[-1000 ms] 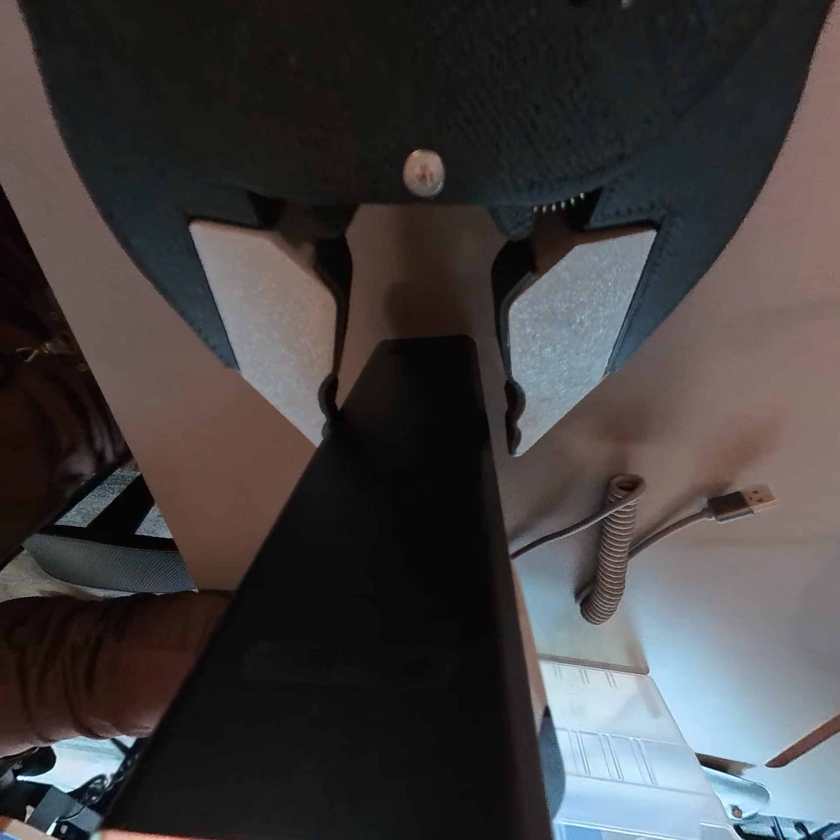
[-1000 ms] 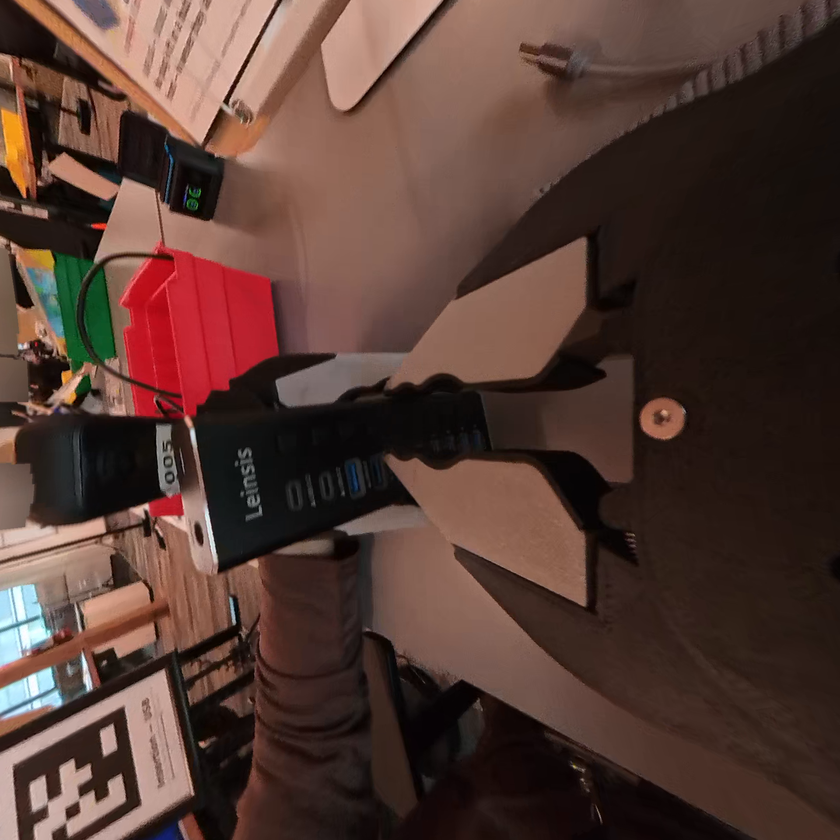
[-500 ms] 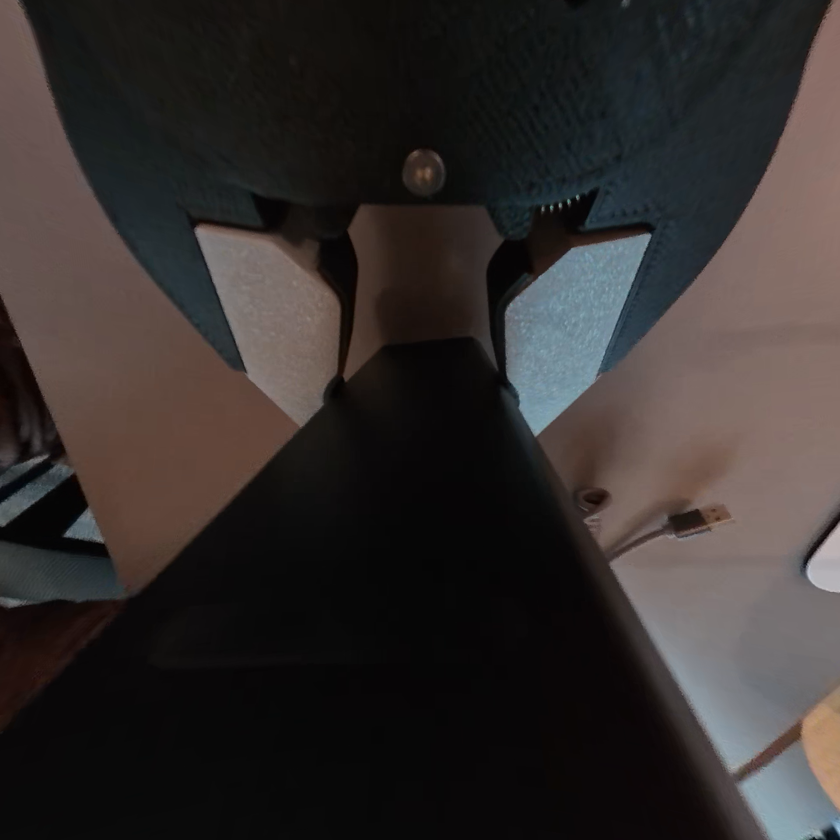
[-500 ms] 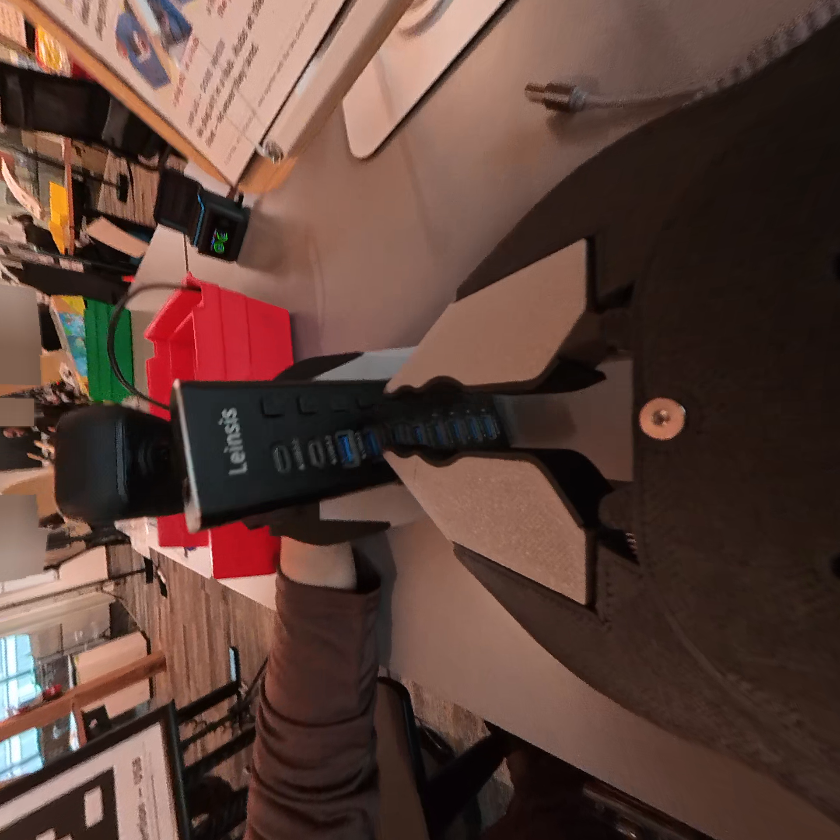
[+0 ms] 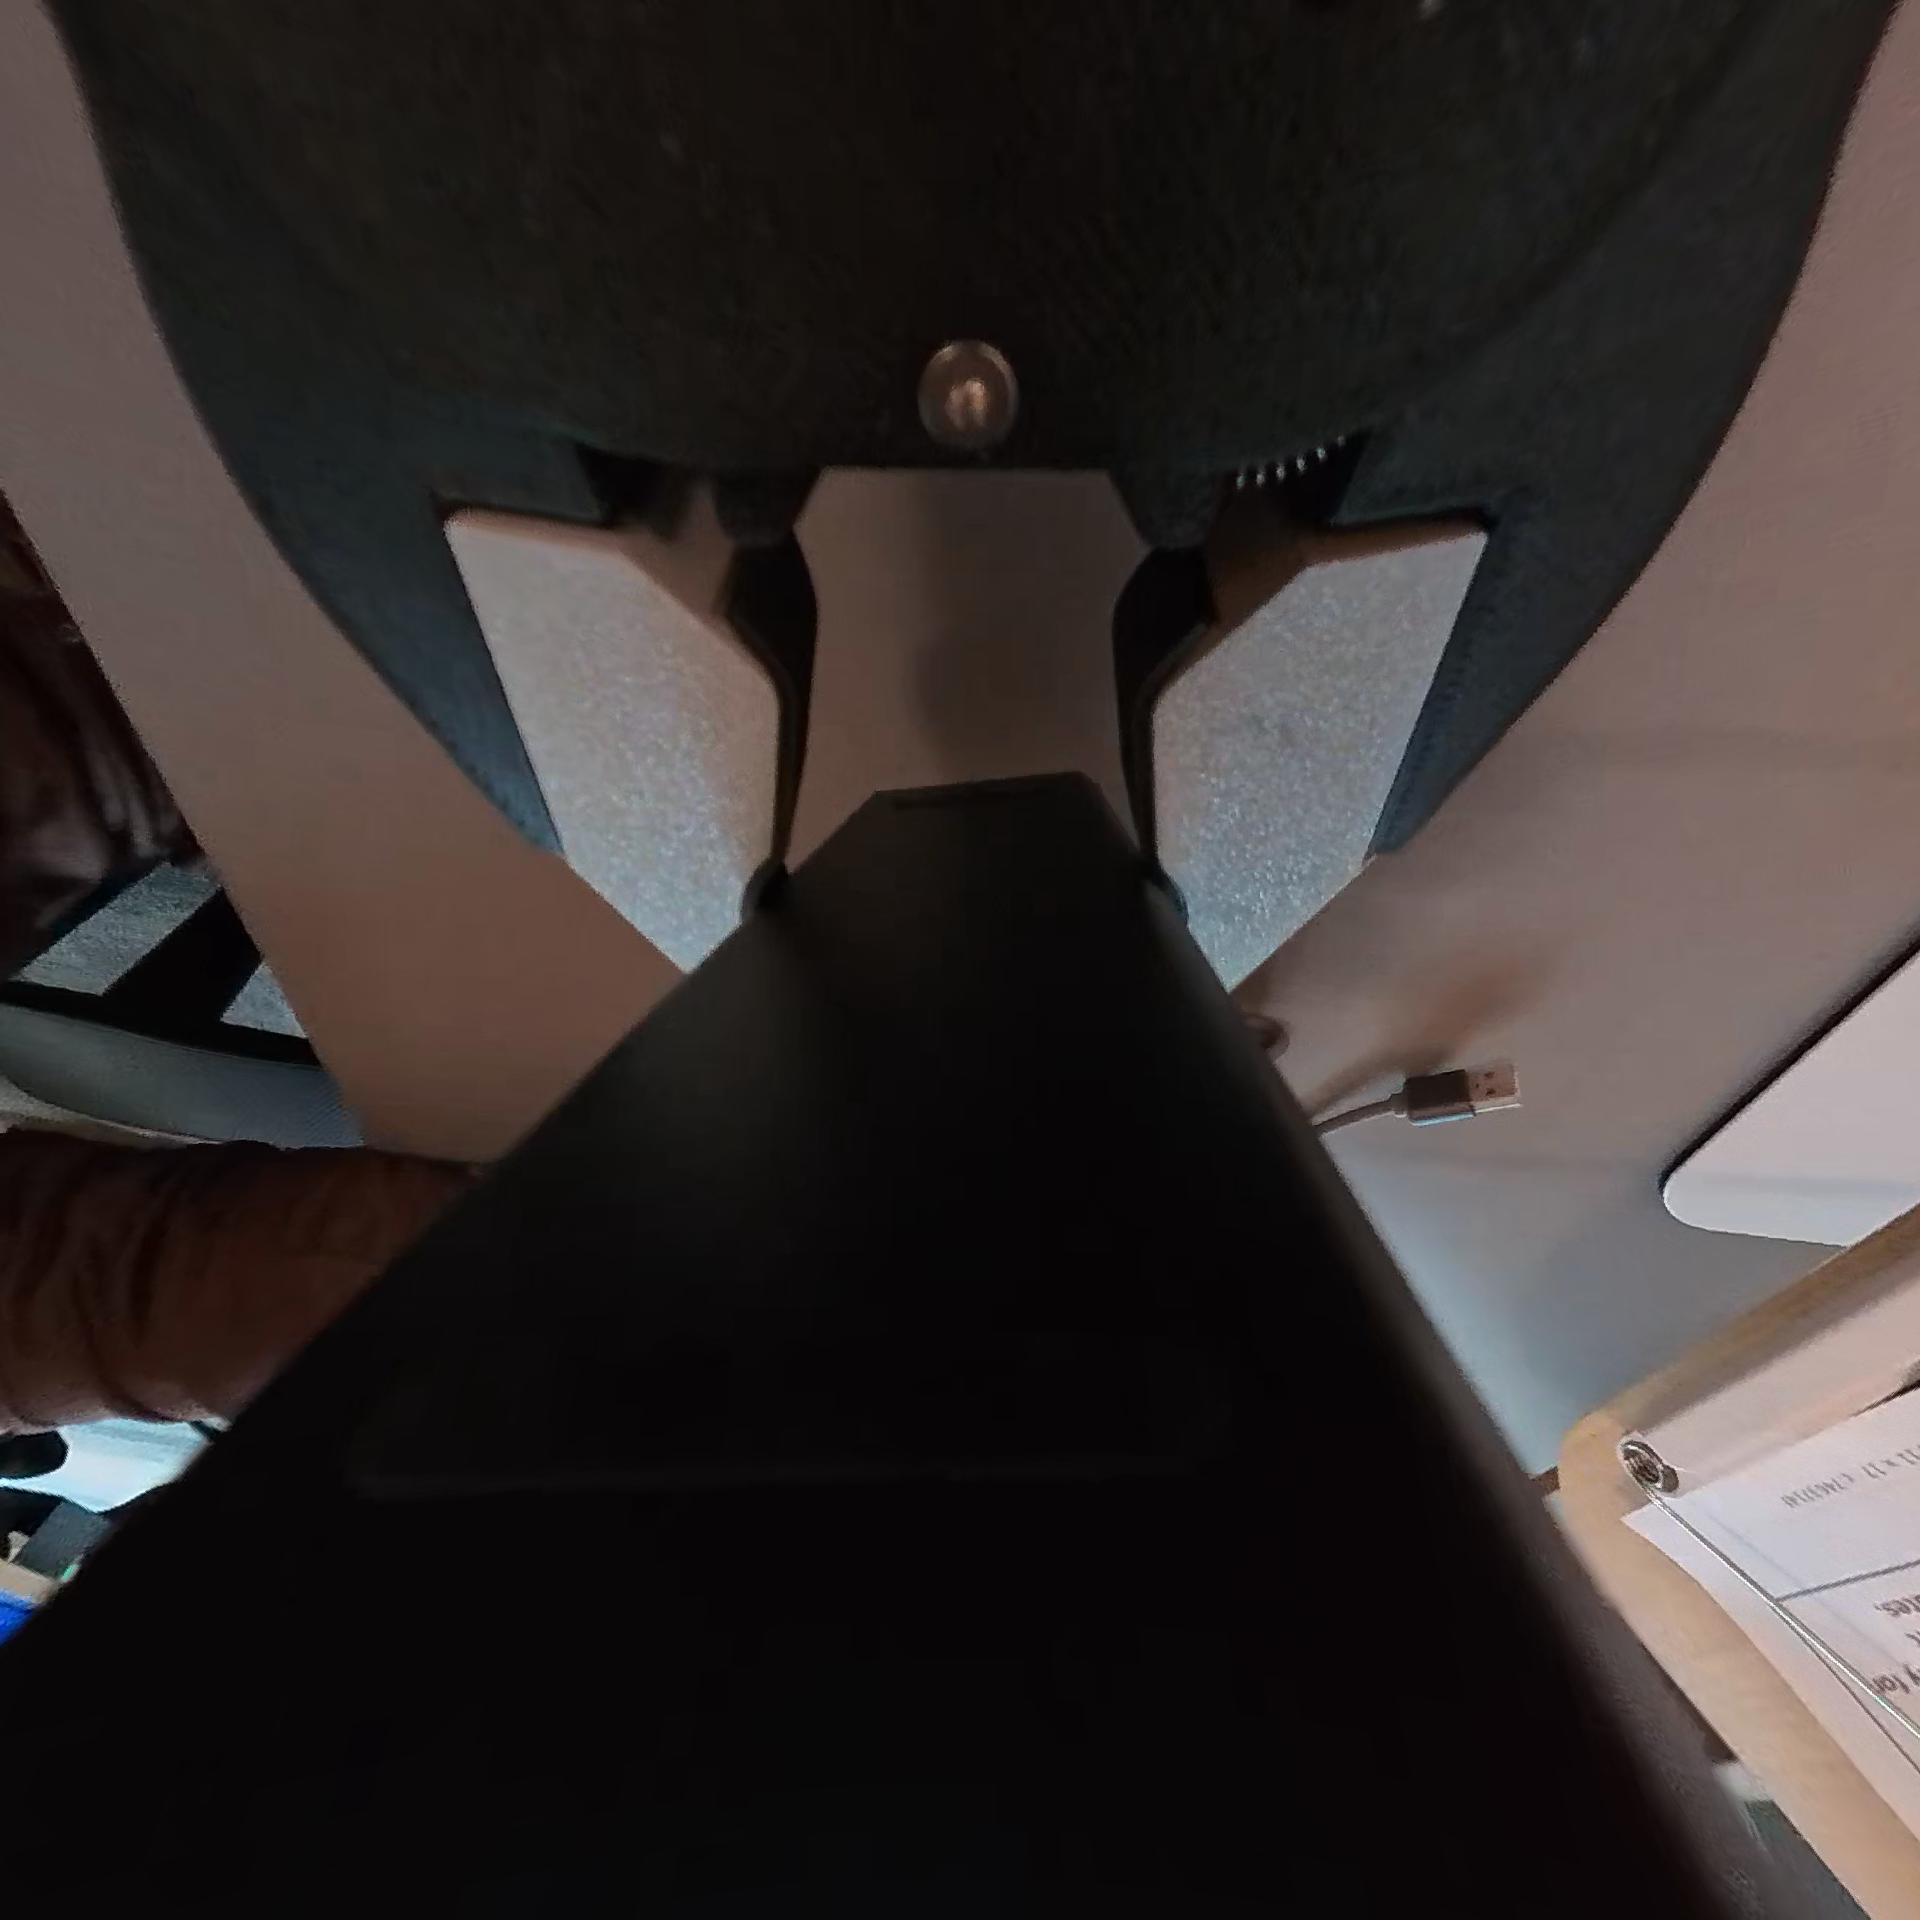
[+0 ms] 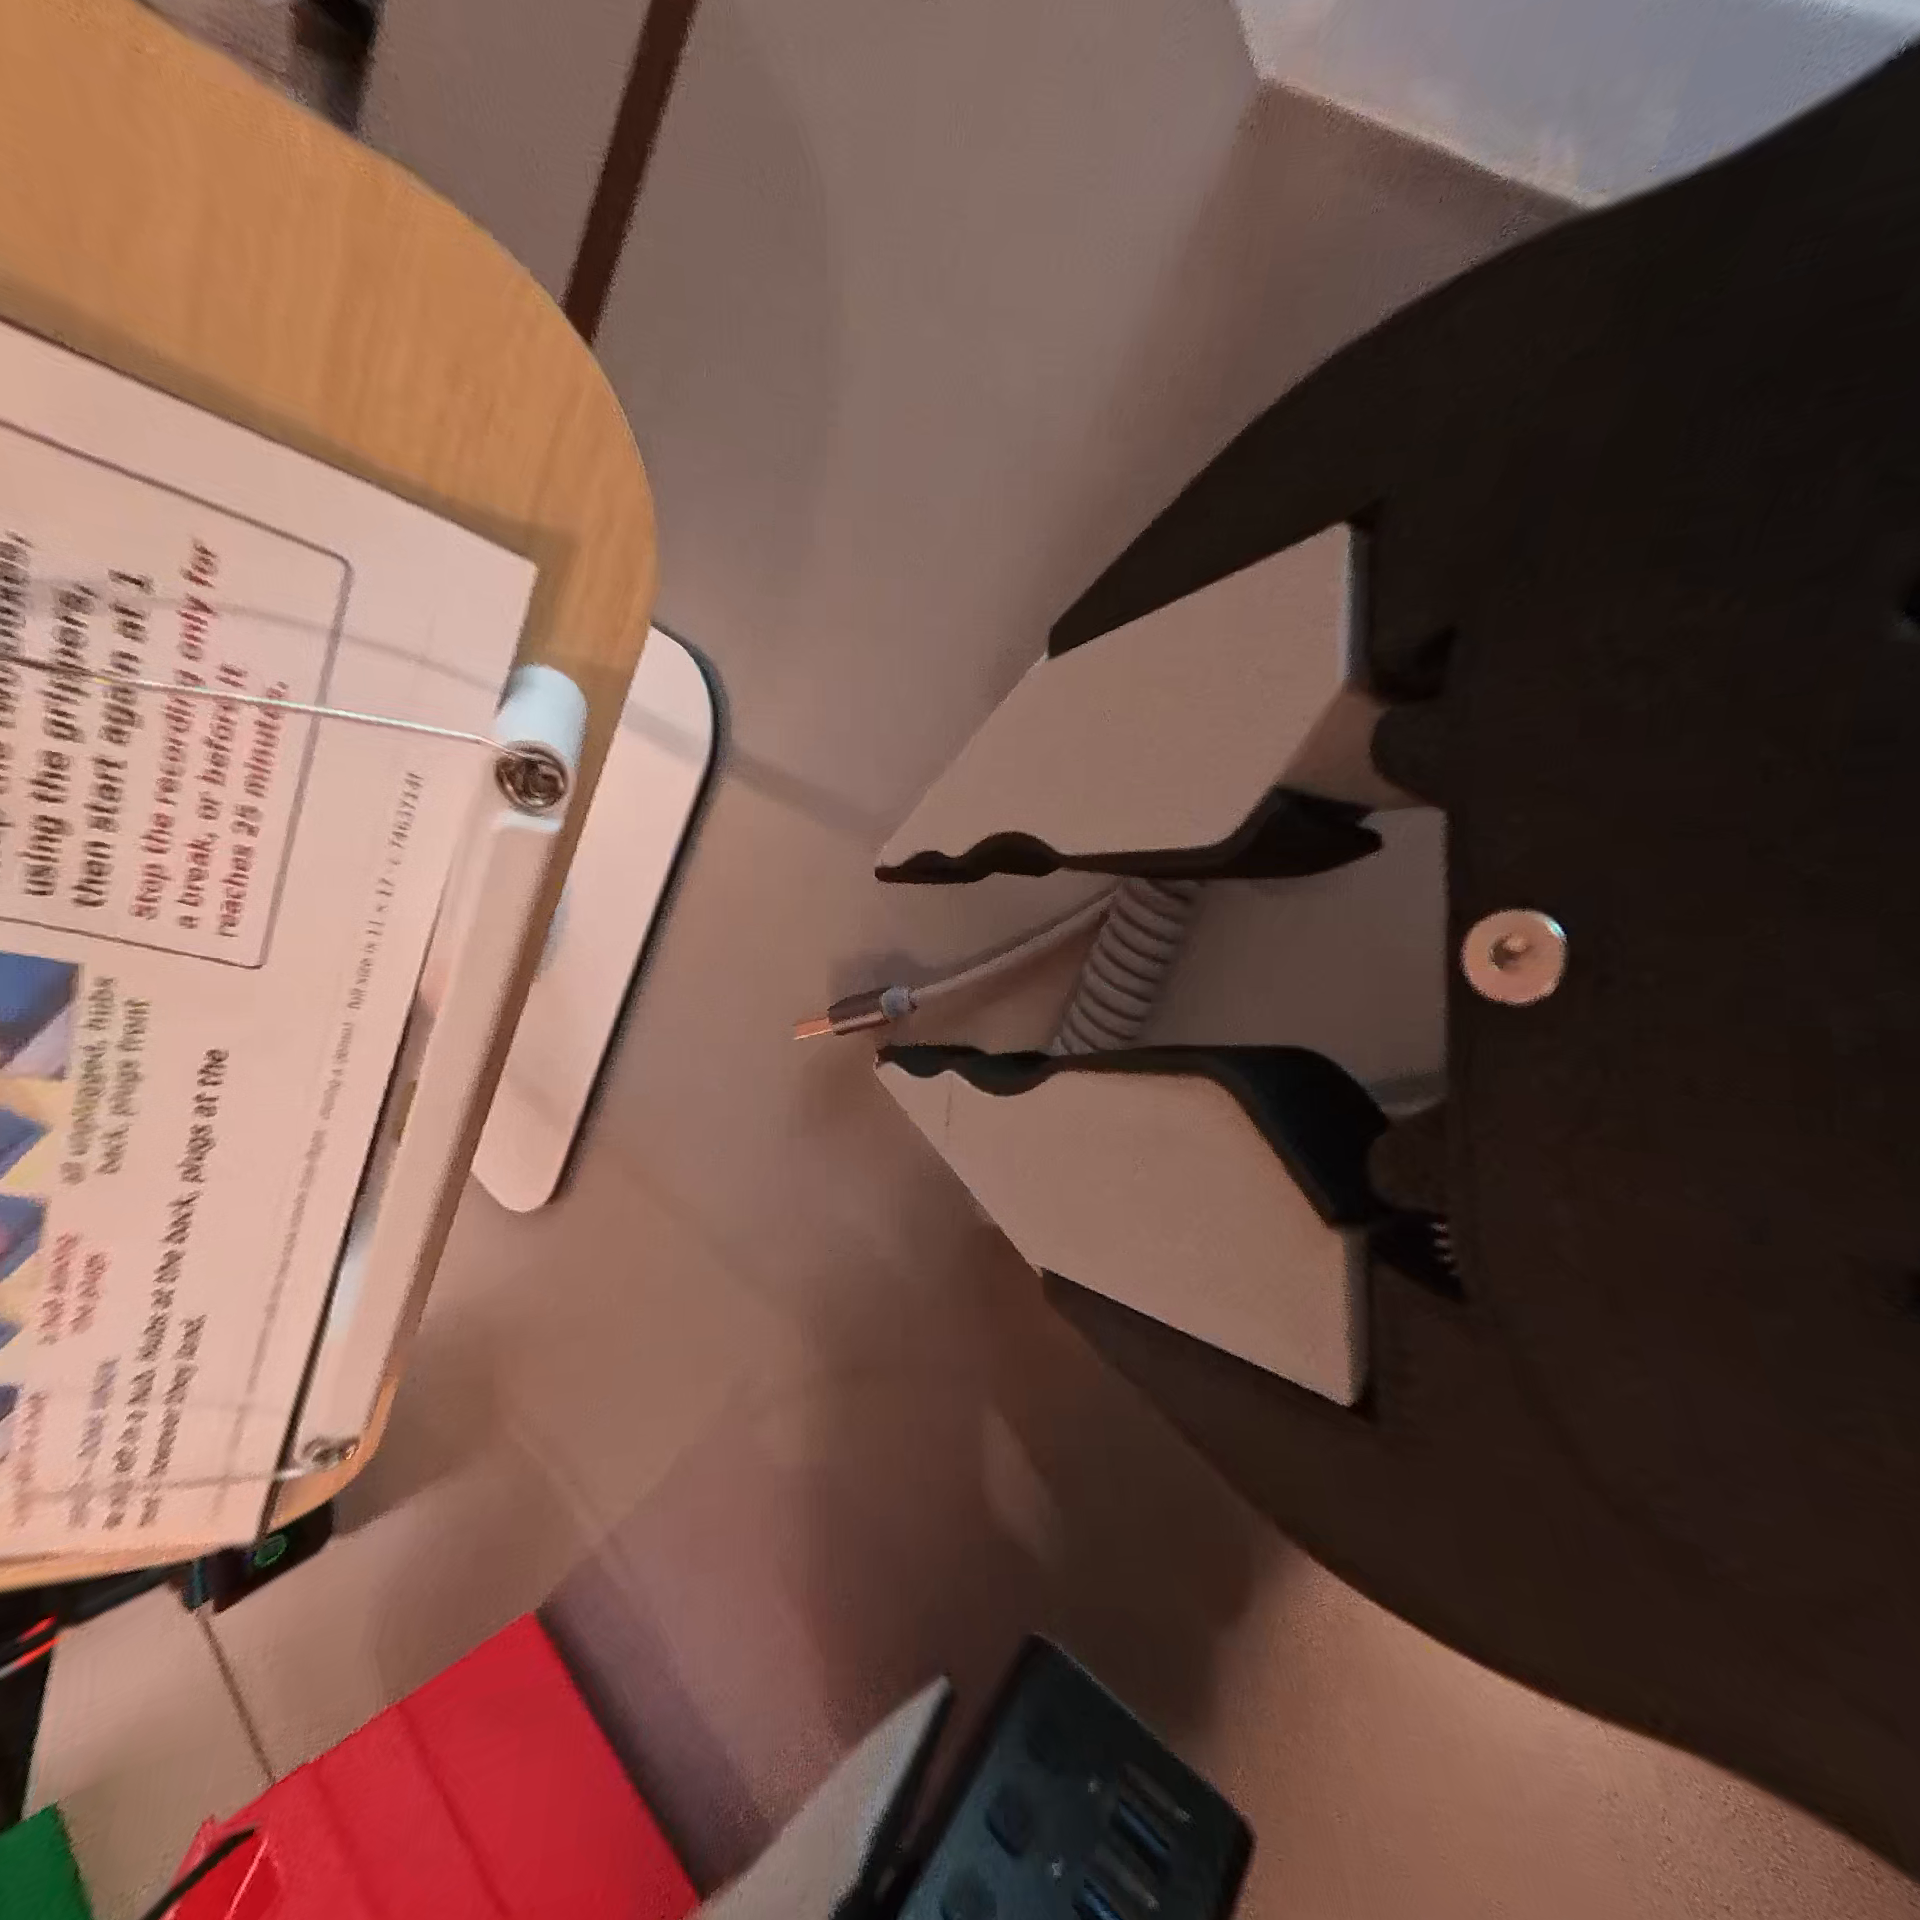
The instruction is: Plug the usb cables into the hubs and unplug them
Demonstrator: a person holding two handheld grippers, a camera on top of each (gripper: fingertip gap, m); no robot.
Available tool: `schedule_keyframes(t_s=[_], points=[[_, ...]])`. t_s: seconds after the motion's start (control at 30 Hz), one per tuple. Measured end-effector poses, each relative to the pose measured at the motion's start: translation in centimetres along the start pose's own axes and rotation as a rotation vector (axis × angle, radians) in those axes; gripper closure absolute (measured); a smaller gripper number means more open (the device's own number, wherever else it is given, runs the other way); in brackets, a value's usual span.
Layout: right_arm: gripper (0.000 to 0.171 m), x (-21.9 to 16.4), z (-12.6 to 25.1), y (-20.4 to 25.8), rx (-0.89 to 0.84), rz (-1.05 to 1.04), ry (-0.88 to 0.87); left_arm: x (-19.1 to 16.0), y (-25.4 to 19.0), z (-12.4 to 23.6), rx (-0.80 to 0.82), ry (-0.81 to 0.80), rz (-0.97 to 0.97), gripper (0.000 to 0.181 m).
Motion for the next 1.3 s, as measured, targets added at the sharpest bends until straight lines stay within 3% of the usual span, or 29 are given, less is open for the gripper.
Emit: schedule_keyframes(t_s=[0.27,0.33,0.4,0.47,0.67,0.8,1.17,1.3], points=[[0.133,-0.9,-5.5,1.1,0.004,0.009,0.216,0.2,0.4,0.2,0.022,-0.023,-0.012,0.114],[0.141,-1.3,-5.9,1.4,0.049,0.034,0.253,0.2,0.7,0.3,0.038,-0.023,-0.019,0.114],[0.165,-1.1,-5.6,1.7,0.103,0.053,0.243,0.2,0.9,0.3,0.043,-0.023,-0.012,0.114],[0.167,-0.1,-4.6,1.7,0.101,0.134,0.141,0.2,1.1,0.3,0.049,-0.024,-0.005,0.114],[0.167,3.6,1.4,5.3,0.377,0.465,-0.375,0.3,1.0,0.5,0.056,-0.040,-0.011,0.114],[0.168,4.5,3.7,7.4,0.429,0.623,-0.560,0.3,0.9,0.6,0.057,-0.039,-0.017,0.114],[0.168,4.1,4.1,10.2,0.454,0.749,-0.534,0.7,0.7,0.9,0.055,-0.062,-0.028,0.114],[0.168,2.6,2.9,10.6,0.436,0.869,-0.373,0.7,1.0,1.1,0.083,-0.035,-0.039,0.114]])
Point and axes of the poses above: each gripper's, where its closed fingertips meet, z back along the fingers, x out of its top, y = z × x across the jaws, the point moved 8 cm from there along z, back along the fingers, and after that the axes turned 8 degrees about -y, right-handed, at the moved point
